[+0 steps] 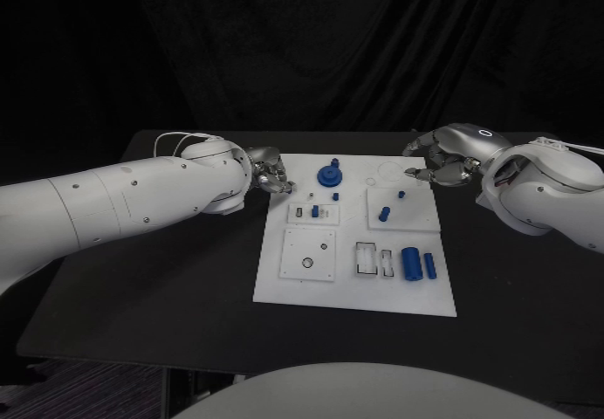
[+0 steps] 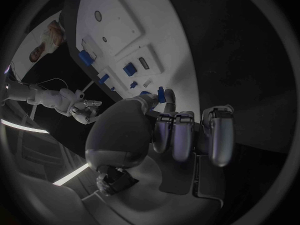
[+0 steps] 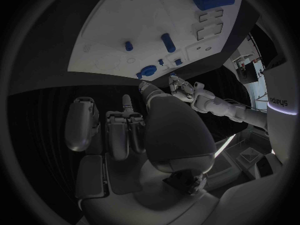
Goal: Assemble the parts on the task board
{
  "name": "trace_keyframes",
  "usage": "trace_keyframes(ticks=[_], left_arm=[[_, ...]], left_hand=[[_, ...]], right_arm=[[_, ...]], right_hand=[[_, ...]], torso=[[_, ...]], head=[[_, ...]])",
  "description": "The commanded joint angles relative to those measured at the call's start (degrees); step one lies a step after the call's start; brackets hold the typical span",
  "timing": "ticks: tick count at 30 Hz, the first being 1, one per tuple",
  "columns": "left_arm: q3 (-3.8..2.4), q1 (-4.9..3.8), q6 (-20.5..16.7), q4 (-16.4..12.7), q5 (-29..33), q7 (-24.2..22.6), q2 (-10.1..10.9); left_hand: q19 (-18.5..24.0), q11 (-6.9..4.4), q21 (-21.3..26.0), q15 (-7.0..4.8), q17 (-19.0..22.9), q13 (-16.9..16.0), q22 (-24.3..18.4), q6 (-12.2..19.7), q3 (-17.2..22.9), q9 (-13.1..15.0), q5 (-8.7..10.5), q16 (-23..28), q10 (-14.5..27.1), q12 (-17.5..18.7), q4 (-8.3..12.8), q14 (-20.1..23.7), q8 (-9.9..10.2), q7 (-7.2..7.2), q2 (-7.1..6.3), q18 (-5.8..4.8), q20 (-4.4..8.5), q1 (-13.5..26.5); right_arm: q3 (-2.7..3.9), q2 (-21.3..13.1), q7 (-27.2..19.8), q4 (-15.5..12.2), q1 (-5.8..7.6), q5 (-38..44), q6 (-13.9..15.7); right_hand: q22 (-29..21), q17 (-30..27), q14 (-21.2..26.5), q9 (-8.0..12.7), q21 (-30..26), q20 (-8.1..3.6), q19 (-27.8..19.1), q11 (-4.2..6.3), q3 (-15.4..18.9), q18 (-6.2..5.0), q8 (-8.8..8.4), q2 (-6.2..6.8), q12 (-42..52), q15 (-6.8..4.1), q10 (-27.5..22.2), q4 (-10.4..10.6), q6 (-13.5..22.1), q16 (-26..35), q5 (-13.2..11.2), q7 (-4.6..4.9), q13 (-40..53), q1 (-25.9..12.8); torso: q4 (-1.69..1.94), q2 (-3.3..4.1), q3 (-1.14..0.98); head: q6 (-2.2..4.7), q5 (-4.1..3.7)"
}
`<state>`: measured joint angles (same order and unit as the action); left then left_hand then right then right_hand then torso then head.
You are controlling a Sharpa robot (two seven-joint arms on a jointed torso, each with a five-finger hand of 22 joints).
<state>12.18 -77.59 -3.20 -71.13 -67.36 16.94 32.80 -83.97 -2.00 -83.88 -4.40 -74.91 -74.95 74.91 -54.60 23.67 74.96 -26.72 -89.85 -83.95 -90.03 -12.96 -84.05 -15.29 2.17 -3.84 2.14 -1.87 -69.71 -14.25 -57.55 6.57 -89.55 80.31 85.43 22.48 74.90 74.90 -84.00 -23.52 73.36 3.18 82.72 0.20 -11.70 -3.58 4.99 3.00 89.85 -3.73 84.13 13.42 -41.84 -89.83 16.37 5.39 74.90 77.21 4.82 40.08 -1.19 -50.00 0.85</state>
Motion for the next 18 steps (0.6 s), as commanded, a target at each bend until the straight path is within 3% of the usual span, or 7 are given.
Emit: trace_keyframes(ticks=[1,9,18], left_arm=[[-0.04,-0.16,-3.17,-2.31,3.02,2.22,0.84],[-0.04,-0.15,-3.88,-7.06,4.87,3.94,3.32],[-0.03,-0.02,-3.80,-8.45,5.15,3.11,3.69]], left_hand=[[-1.67,0.05,0.17,-0.12,-15.09,-15.05,11.34,-0.24,0.41,1.32,0.19,-0.15,-6.05,0.03,0.07,-5.95,-0.09,-0.31,-0.31,-0.26,-0.10,0.12],[-1.49,0.12,0.49,-0.09,-15.09,-15.05,11.21,-0.05,0.88,1.35,1.48,-0.15,-6.05,0.03,0.38,-5.95,-0.20,-0.21,-0.21,-0.18,-0.11,0.97],[-1.50,0.12,0.50,-0.08,-15.09,-15.05,11.23,0.08,1.24,1.37,1.76,-0.15,-6.05,0.03,0.91,-5.95,-0.24,-0.20,-0.05,-0.19,-0.12,1.11]], right_arm=[[0.04,-0.05,1.14,-0.04,-0.12,0.16,-0.37],[0.04,-0.25,1.21,-0.06,-0.13,0.16,-0.45],[0.04,-0.20,1.15,-0.06,-0.22,0.16,-0.43]], right_hand=[[10.37,15.10,-6.00,0.05,-0.38,0.04,-0.15,-0.33,0.09,-0.01,-0.21,-0.11,0.15,0.54,5.87,-0.31,-0.40,-0.17,-0.04,-0.17,15.10,0.23],[10.37,15.10,-6.00,0.05,-0.38,0.04,-0.15,-0.33,0.09,-0.01,-0.21,-0.11,0.15,0.54,5.87,-0.31,-0.40,-0.17,-0.04,-0.17,15.10,0.23],[10.35,15.10,-6.00,0.11,-0.45,0.04,-0.18,-0.33,0.03,-0.02,-0.25,-0.17,0.15,0.54,5.87,-0.39,-0.42,-0.17,-0.04,-0.18,15.10,0.30]], torso=[[0.05,0.01,0.01],[-0.05,-0.01,-0.07],[-0.23,0.00,0.06]], head=[[0.00,0.05],[0.00,0.24],[0.00,0.50]])
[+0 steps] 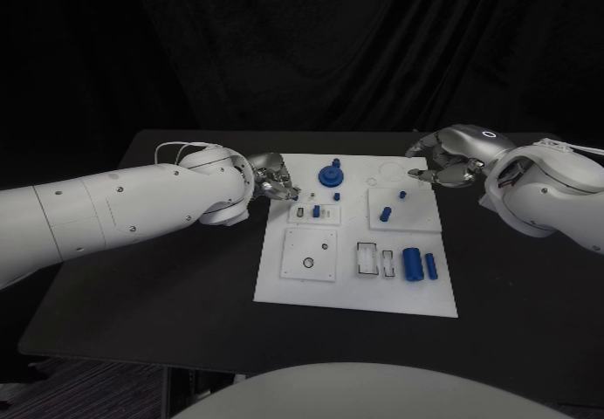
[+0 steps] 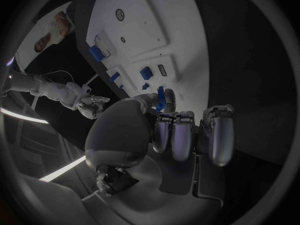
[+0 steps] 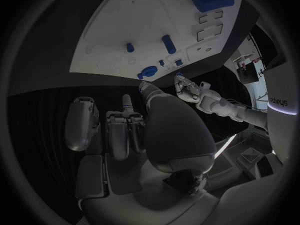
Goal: Assemble the parts on the task board
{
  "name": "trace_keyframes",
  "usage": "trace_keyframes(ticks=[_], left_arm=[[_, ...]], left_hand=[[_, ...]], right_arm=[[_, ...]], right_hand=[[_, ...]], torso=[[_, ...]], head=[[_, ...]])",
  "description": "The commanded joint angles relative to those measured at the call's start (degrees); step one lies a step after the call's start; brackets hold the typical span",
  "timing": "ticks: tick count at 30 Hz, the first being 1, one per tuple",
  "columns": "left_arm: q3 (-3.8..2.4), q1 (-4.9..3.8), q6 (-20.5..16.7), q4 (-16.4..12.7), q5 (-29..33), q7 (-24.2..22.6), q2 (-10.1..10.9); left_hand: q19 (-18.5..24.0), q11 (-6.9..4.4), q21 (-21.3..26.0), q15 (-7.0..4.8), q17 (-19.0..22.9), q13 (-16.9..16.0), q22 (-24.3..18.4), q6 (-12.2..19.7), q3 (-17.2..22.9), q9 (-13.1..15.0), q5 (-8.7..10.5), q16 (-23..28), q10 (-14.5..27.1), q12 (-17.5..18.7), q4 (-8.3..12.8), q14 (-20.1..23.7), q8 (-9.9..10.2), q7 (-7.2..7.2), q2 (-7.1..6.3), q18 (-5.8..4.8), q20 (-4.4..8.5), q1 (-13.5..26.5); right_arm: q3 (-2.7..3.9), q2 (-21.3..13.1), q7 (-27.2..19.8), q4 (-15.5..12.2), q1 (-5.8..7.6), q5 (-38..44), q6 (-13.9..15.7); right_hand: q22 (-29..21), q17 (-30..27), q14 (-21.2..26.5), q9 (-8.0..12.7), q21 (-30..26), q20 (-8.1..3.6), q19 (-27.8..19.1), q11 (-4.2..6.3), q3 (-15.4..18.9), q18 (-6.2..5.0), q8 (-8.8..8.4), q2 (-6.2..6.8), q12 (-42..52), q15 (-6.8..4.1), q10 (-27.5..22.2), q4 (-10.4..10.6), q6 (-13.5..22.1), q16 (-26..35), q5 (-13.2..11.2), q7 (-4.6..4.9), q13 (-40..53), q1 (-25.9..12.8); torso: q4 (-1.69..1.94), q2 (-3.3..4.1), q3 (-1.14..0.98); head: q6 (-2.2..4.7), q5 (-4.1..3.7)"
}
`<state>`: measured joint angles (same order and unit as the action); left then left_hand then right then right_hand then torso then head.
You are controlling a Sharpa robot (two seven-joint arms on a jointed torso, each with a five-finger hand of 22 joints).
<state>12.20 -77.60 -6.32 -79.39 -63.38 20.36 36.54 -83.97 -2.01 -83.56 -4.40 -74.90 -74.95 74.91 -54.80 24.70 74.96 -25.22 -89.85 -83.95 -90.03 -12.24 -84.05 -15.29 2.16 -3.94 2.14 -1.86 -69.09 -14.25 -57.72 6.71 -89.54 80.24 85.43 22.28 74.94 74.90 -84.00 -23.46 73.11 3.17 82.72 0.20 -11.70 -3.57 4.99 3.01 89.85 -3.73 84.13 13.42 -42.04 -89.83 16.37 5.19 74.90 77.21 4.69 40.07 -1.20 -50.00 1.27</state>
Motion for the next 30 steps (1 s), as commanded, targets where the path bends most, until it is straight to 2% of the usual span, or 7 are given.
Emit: trace_keyframes(ticks=[1,8,15,30], left_arm=[[-0.05,0.02,-0.64,-0.17,1.17,-0.49,-0.06],[-0.05,0.26,-0.24,0.25,1.20,-2.15,-0.15],[-0.05,0.90,0.73,0.80,1.20,-2.43,-0.30],[-0.05,2.18,1.43,1.00,1.20,-2.54,-0.55]], left_hand=[[-1.49,0.12,0.19,-0.09,-15.10,-15.05,11.23,0.28,0.21,1.38,0.26,-0.15,-6.05,0.03,0.19,-5.95,-0.24,-0.19,0.07,-0.18,-0.12,0.49],[-1.50,0.15,0.20,-0.07,-15.10,-15.05,11.23,0.34,0.28,1.38,0.31,-0.15,-6.05,0.03,0.22,-5.95,-0.25,-0.14,0.16,-0.19,-0.12,0.68],[-1.50,0.25,0.19,-0.01,-15.10,-15.05,11.26,0.45,0.25,1.38,0.39,-0.15,-6.05,0.03,0.12,-5.95,-0.27,-0.04,0.25,-0.19,-0.16,1.18],[-1.44,0.32,0.29,0.06,-15.10,-15.05,11.23,0.57,0.18,1.39,-0.25,-0.15,-6.05,0.03,0.18,-5.95,-0.31,0.01,0.25,-0.17,-0.21,1.52]], right_arm=[[0.04,-0.03,1.00,-0.08,-0.16,0.16,-0.22],[0.04,-0.17,0.97,-0.10,-0.21,0.16,-0.19],[0.04,-0.19,0.94,-0.14,-0.24,0.16,-0.13],[0.04,-0.29,0.94,-0.19,-0.27,0.16,-0.09]], right_hand=[[10.31,15.10,-6.00,0.05,-0.20,0.04,-0.18,-0.33,0.02,-0.03,-0.25,-0.17,0.15,0.54,5.87,-0.39,-0.23,-0.17,-0.05,0.02,15.10,0.31],[10.31,15.10,-6.00,0.05,-0.20,0.04,-0.18,-0.33,0.02,-0.03,-0.25,-0.17,0.15,0.54,5.87,-0.39,-0.23,-0.17,-0.05,0.02,15.10,0.31],[10.31,15.10,-6.00,0.05,-0.20,0.04,-0.18,-0.33,0.02,-0.03,-0.25,-0.17,0.15,0.54,5.87,-0.39,-0.23,-0.17,-0.05,0.02,15.10,0.31],[10.31,15.10,-6.00,0.05,-0.20,0.04,-0.18,-0.33,0.02,-0.03,-0.25,-0.17,0.15,0.54,5.87,-0.39,-0.23,-0.17,-0.05,0.02,15.10,0.31]], torso=[[-0.10,0.01,0.05],[-0.04,0.04,0.06],[-0.16,0.09,0.06],[-0.03,0.08,0.01]], head=[[0.00,0.03],[0.00,-0.04],[0.00,-0.06],[0.00,-0.28]])
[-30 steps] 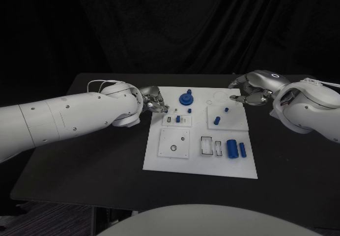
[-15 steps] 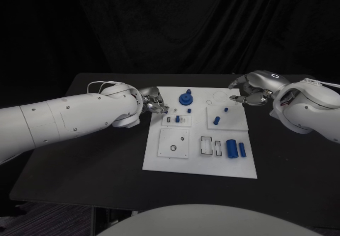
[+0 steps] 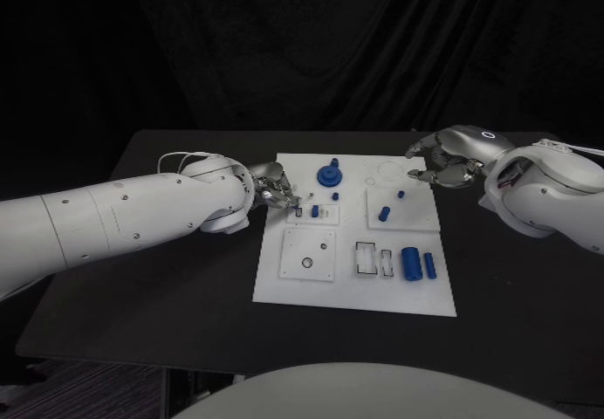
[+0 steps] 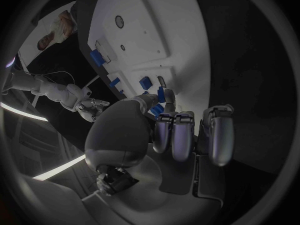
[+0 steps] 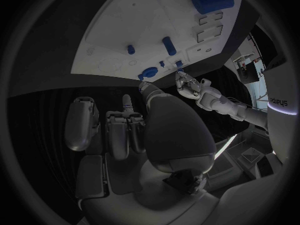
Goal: Assemble the parts on the task board
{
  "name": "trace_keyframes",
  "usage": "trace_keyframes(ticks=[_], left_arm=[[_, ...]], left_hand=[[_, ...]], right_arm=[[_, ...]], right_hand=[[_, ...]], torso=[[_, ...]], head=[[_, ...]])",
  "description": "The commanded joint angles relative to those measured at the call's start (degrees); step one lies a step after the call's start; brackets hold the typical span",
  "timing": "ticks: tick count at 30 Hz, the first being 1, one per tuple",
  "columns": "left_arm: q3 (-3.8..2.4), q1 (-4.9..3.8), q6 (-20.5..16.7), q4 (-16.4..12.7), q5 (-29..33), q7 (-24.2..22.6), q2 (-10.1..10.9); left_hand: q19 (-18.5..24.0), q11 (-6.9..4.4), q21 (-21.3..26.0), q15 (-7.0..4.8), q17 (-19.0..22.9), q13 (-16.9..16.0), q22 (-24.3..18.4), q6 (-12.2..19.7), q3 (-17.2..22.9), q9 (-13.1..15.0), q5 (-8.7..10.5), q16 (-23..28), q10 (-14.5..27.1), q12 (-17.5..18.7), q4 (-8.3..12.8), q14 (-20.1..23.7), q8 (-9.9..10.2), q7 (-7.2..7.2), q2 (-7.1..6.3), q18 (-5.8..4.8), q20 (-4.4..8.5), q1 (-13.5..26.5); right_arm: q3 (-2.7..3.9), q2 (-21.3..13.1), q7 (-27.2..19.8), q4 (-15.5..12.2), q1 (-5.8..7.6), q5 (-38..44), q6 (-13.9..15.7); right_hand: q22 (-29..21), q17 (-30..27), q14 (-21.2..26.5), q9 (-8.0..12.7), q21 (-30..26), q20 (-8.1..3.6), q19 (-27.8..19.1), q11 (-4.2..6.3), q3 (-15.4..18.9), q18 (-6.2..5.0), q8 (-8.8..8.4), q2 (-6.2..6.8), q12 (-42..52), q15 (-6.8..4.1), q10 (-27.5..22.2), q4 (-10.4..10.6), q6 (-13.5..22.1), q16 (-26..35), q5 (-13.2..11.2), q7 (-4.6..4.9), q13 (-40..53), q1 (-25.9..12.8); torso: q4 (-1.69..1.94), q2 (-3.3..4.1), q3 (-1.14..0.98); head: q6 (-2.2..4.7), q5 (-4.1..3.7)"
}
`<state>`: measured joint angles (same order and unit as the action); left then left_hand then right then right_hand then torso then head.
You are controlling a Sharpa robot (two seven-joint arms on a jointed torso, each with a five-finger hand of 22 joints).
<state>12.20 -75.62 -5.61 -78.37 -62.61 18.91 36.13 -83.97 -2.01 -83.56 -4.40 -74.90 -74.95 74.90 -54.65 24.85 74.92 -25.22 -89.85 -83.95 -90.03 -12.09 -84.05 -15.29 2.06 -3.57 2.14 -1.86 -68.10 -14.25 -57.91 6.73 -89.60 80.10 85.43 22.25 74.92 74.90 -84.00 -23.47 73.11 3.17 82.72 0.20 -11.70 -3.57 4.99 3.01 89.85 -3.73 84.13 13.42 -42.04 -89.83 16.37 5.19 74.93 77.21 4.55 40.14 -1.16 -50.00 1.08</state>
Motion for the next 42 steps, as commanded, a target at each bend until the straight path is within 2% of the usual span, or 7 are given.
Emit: trace_keyframes(ticks=[1,17,42], left_arm=[[-0.05,0.25,0.75,-0.01,0.43,-1.11,-0.15],[-0.05,0.60,1.35,0.12,0.43,-1.22,-0.36],[-0.05,1.20,2.35,0.80,0.43,-1.52,-0.92]], left_hand=[[-1.44,0.32,0.29,0.06,-15.10,-15.05,11.23,0.42,0.03,1.43,-0.24,-0.15,-6.05,0.03,0.03,-5.95,-0.31,0.10,-0.13,-0.17,-0.21,0.54],[-1.38,0.35,0.39,0.09,-15.10,-15.05,11.19,0.49,0.01,1.43,-0.54,-0.15,-6.05,0.03,0.04,-5.95,-0.33,0.13,-0.05,-0.15,-0.23,0.69],[-1.29,0.37,0.53,0.11,-15.10,-15.05,11.12,0.53,0.03,1.43,-0.62,-0.15,-6.05,0.03,0.03,-5.95,-0.34,0.15,0.06,-0.11,-0.25,0.77]], right_arm=[[0.04,-0.10,0.92,-0.12,-0.13,0.16,-0.06],[0.04,-0.11,0.94,-0.15,-0.14,0.16,-0.08],[0.04,-0.04,1.01,-0.10,-0.18,0.16,-0.48]], right_hand=[[10.33,15.10,-6.00,0.06,-0.20,0.04,-0.18,-0.33,0.02,-0.02,-0.25,-0.17,0.15,0.54,5.87,-0.39,-0.22,-0.17,-0.04,0.02,15.07,0.31],[10.31,15.10,-6.00,0.19,-0.26,0.04,-0.20,-0.33,-0.03,-0.04,-0.31,-0.18,0.15,0.54,5.87,-0.52,-0.31,-0.17,-0.07,0.03,15.07,0.36],[10.30,15.10,-6.00,0.27,-0.31,0.04,-0.21,-0.33,-0.08,-0.04,-0.35,-0.19,0.15,0.54,5.87,-0.60,-0.37,-0.17,-0.07,0.03,15.07,0.39]], torso=[[0.09,-0.01,-0.02],[0.06,-0.01,-0.06],[0.12,0.01,-0.02]], head=[[0.00,-0.07],[0.00,-0.03],[0.00,0.01]])
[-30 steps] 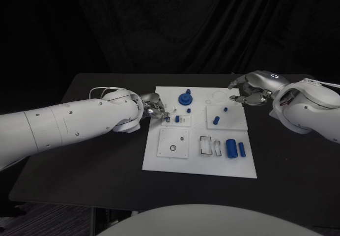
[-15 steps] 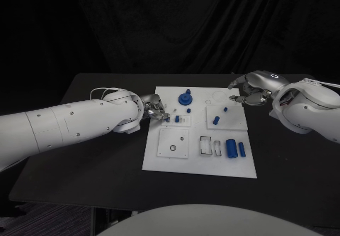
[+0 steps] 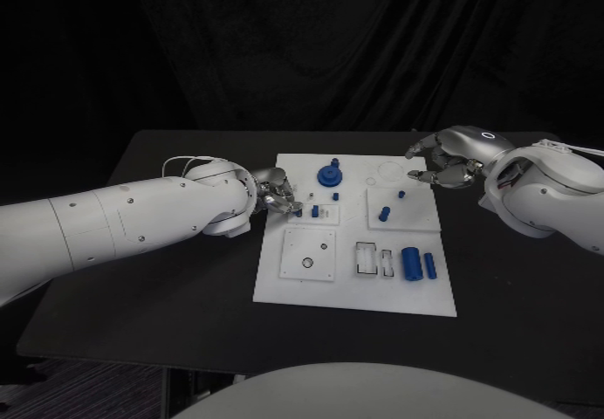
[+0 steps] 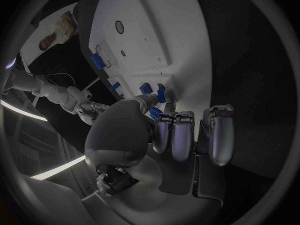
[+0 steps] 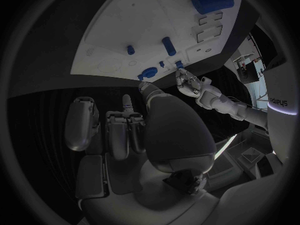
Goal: Assemble the parts on the task board
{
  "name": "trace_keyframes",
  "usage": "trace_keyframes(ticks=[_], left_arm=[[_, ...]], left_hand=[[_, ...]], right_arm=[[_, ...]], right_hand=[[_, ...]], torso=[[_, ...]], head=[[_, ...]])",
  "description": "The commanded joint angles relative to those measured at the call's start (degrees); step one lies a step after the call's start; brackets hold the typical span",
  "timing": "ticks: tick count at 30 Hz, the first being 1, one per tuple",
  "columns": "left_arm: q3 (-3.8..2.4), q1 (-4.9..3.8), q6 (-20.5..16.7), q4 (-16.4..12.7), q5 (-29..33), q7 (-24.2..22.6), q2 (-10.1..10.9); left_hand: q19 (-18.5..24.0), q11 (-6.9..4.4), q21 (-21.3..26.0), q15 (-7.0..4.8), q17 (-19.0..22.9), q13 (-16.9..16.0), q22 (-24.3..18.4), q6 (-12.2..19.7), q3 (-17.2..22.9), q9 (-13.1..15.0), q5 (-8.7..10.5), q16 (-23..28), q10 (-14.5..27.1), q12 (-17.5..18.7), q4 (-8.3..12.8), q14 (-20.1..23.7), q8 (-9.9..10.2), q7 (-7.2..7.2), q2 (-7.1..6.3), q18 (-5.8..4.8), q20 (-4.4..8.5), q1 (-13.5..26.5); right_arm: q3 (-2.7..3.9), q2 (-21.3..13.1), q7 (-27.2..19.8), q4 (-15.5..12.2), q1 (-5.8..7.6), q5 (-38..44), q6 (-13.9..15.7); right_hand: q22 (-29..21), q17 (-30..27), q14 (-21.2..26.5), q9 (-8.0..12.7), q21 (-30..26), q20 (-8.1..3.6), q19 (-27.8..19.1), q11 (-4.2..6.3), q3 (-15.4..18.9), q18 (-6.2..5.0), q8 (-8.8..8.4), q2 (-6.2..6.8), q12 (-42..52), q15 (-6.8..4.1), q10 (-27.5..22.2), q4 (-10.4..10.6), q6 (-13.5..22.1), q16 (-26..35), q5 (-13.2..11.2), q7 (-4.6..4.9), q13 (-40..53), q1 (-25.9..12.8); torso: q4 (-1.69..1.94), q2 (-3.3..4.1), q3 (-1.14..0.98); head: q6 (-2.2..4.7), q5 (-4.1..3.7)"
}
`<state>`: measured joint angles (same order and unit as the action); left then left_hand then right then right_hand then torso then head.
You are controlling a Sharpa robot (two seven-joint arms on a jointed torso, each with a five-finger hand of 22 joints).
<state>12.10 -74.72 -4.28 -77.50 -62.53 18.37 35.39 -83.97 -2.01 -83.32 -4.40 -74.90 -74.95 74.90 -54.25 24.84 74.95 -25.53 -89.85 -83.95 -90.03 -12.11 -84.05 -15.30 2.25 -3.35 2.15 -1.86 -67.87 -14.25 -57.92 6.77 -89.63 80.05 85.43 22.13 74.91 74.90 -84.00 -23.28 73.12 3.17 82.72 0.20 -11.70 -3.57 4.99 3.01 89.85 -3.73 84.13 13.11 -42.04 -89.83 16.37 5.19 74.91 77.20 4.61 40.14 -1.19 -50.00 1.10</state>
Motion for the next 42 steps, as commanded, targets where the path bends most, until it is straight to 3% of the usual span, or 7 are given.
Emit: trace_keyframes(ticks=[1,11,20,42], left_arm=[[0.05,0.31,1.05,-0.06,0.36,-0.99,-0.20],[0.05,0.40,1.15,-0.06,0.36,-1.16,-0.41],[0.05,0.43,1.49,0.04,0.36,-1.07,-0.63],[0.05,0.46,2.07,0.02,0.36,-0.35,-0.16]], left_hand=[[-1.29,0.37,0.29,0.12,-15.10,-15.05,11.12,0.13,0.04,1.40,-0.31,-0.15,-6.05,0.03,0.04,-5.95,-0.32,-0.03,-0.16,-0.11,-0.25,0.54],[-1.15,0.41,0.49,0.15,-15.10,-15.05,11.03,0.29,0.09,1.39,-0.22,-0.15,-6.05,0.03,0.09,-5.95,-0.29,0.01,0.04,-0.06,-0.28,0.60],[-0.98,0.62,0.80,0.36,-15.10,-15.05,10.99,0.55,-0.47,1.33,3.01,-0.15,-6.05,0.03,0.40,-5.95,-0.36,0.20,0.71,0.00,-0.50,1.30],[-0.89,0.67,0.96,0.41,-15.10,-15.05,10.94,0.56,-0.83,1.30,3.90,-0.15,-6.05,0.03,0.45,-5.95,-0.36,0.22,0.71,0.04,-0.56,1.58]], right_arm=[[0.04,-0.03,0.97,-0.07,-0.13,0.16,-0.37],[0.04,0.00,1.02,-0.08,-0.14,0.16,-0.49],[0.04,-0.03,1.15,-0.12,-0.14,0.16,-0.65],[0.04,-0.11,1.36,-0.06,-0.18,0.16,-0.95]], right_hand=[[10.32,15.10,-6.00,0.09,-0.32,0.04,-0.21,-0.33,-0.08,-0.05,-0.35,-0.19,0.15,0.54,5.87,-0.28,-0.37,-0.17,-0.07,0.03,15.09,0.39],[10.32,15.10,-6.00,0.13,-0.33,0.04,-0.21,-0.33,-0.11,-0.05,-0.38,-0.20,0.15,0.54,5.87,-0.35,-0.38,-0.17,-0.07,0.02,15.09,0.44],[10.30,15.10,-6.00,0.16,-0.39,0.04,-0.24,-0.32,-0.15,-0.06,-0.39,-0.21,0.15,0.54,5.87,-0.41,-0.39,-0.17,-0.06,0.02,15.09,0.49],[10.31,15.10,-6.00,0.24,-0.36,0.04,-0.22,-0.31,-0.26,-0.05,-0.44,-0.25,0.15,0.54,5.87,-0.59,-0.41,-0.17,-0.04,0.01,15.09,0.68]], torso=[[0.05,0.00,0.01],[0.04,0.01,0.00],[0.05,0.00,-0.03],[-0.03,-0.05,-0.01]], head=[[0.00,0.01],[0.00,0.08],[0.00,0.08],[0.00,0.21]])
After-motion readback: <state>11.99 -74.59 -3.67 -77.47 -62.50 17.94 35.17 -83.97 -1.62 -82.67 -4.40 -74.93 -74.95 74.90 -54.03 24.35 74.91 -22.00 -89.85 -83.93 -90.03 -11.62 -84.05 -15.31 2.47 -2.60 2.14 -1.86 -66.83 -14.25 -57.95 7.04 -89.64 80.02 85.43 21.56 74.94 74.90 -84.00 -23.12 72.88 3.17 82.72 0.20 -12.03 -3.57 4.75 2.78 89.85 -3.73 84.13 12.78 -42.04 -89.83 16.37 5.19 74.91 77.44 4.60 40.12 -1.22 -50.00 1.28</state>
